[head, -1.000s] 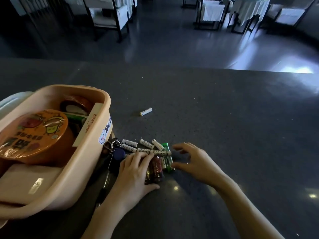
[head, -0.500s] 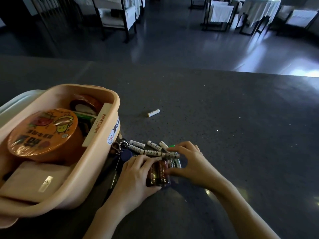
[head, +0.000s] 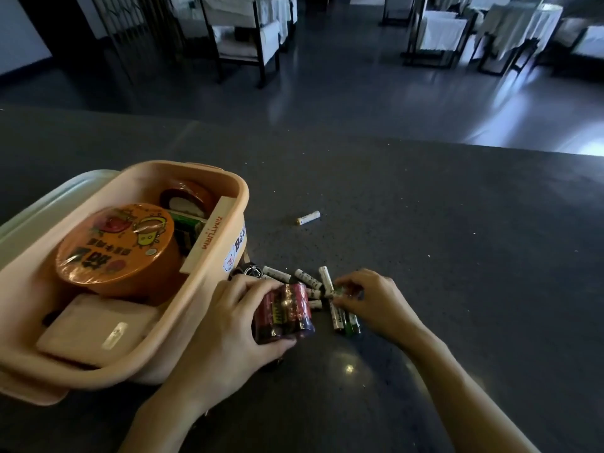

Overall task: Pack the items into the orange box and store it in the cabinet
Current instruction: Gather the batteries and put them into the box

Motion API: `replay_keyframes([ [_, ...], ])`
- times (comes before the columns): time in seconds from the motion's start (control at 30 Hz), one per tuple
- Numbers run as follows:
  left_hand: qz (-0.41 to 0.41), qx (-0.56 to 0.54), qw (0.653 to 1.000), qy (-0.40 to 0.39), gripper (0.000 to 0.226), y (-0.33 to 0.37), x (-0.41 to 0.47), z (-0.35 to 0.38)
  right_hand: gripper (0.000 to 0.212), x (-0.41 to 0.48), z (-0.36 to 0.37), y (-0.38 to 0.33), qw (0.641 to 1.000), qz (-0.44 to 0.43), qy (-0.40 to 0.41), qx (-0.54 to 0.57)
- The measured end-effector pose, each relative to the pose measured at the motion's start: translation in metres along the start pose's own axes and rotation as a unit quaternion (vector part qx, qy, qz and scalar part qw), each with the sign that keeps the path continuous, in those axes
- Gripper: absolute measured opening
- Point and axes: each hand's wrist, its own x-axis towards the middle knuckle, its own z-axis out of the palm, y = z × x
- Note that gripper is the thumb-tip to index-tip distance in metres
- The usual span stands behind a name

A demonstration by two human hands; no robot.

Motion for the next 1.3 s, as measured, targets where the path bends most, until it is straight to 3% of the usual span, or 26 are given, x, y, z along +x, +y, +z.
replay_keyframes([
  [0.17,0.006,-0.017,1.000,0.013,0.066,0.011,-0.002,-0.032,0.012,0.004,-0.017,-0.007,0.999,-0.007,0.026,0.045],
  [0.47,-0.021,0.018,0.996,0.081,0.066,-0.034,-0.021,-0.129,0.014,0.016,-0.036,-0.101,0.982,-0.087,0.066,0.156],
  [0.57,-0.029,0.009,0.999,0.043,0.063,-0.063,-0.022,-0.146,0.014,0.019,-0.025,-0.142,0.978,-0.112,0.061,0.168],
  [0.83,0.044,-0.010,0.985,-0.168,0.065,-0.131,-0.017,-0.157,0.016,0.027,0.024,-0.218,0.975,-0.089,0.098,0.176],
  [0.93,0.091,0.030,0.977,-0.192,0.061,-0.143,-0.017,-0.158,0.016,0.023,0.036,-0.227,0.980,-0.064,0.095,0.165],
  [1.17,0.091,0.025,0.971,-0.221,0.078,-0.157,-0.007,-0.150,0.019,0.015,0.051,-0.234,0.995,-0.018,0.049,0.086],
  [1.3,0.054,-0.003,0.960,-0.274,0.056,-0.161,-0.004,-0.148,0.015,0.011,0.054,-0.232,0.995,-0.029,0.059,0.075],
])
